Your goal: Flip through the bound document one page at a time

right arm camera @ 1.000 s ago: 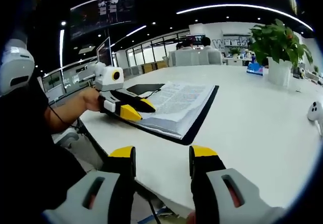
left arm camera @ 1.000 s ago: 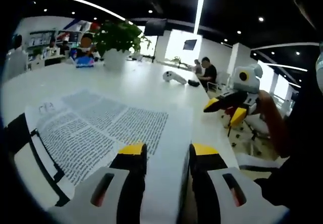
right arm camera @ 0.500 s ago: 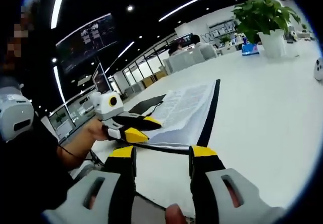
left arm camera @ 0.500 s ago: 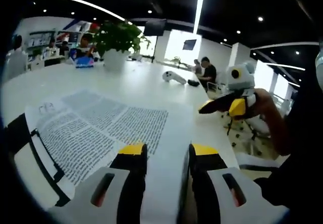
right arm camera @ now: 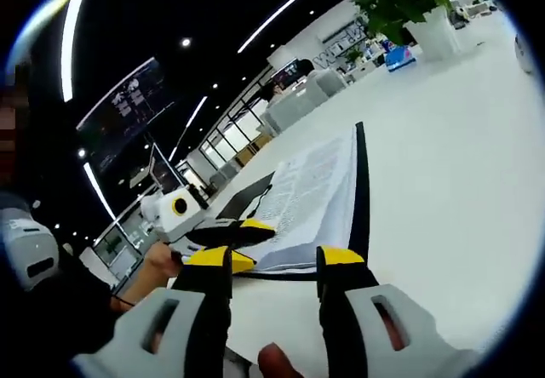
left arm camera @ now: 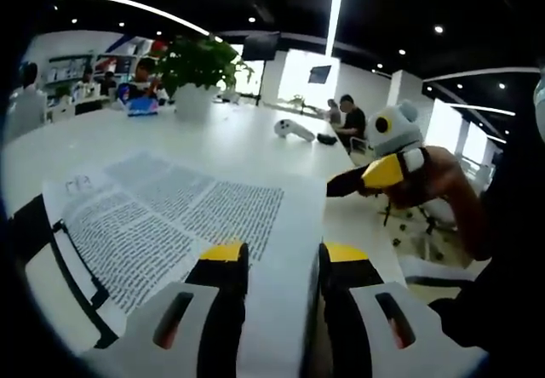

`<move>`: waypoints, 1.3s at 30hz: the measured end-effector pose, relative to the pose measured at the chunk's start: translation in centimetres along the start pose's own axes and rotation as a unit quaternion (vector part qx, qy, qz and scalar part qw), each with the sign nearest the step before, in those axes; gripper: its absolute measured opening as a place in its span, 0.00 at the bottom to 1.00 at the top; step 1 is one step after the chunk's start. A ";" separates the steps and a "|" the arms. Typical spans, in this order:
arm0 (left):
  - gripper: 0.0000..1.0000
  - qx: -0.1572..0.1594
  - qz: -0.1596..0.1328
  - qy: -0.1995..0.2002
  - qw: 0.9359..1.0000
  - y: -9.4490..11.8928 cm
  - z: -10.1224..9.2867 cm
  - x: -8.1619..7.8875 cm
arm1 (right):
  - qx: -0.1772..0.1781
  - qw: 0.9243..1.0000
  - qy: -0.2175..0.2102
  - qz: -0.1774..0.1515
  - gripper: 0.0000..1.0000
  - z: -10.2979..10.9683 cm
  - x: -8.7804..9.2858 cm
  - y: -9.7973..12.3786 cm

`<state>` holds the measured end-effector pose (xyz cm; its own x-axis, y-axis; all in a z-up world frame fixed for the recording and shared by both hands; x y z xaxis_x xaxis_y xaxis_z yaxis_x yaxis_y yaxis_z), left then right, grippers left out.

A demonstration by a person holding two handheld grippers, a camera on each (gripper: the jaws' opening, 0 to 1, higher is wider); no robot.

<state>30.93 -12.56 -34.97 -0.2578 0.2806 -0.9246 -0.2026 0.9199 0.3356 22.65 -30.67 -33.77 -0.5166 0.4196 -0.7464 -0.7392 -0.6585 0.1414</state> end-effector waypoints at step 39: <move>0.36 -0.040 0.056 -0.114 0.991 -0.5 -1.2 0.0 | 0.106 0.993 0.049 0.008 0.11 -1.3 0.2 -3.0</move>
<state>29.90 -13.37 -34.91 -0.0644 0.4425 -0.8945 -0.2606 0.8578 0.4431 25.33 -29.41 -35.23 -0.4926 0.3411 -0.8006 -0.8110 -0.5136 0.2802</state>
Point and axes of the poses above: the point that each gripper's makers call its tool centre point, and the gripper's own axes: y roughly backward along the fingers, z roughly to its left, x roughly out of its underside, the point moved 8 cm from there along y, roughly backward along the fingers, and after that the axes turned 4 degrees about -x, right-handed, at the moved point
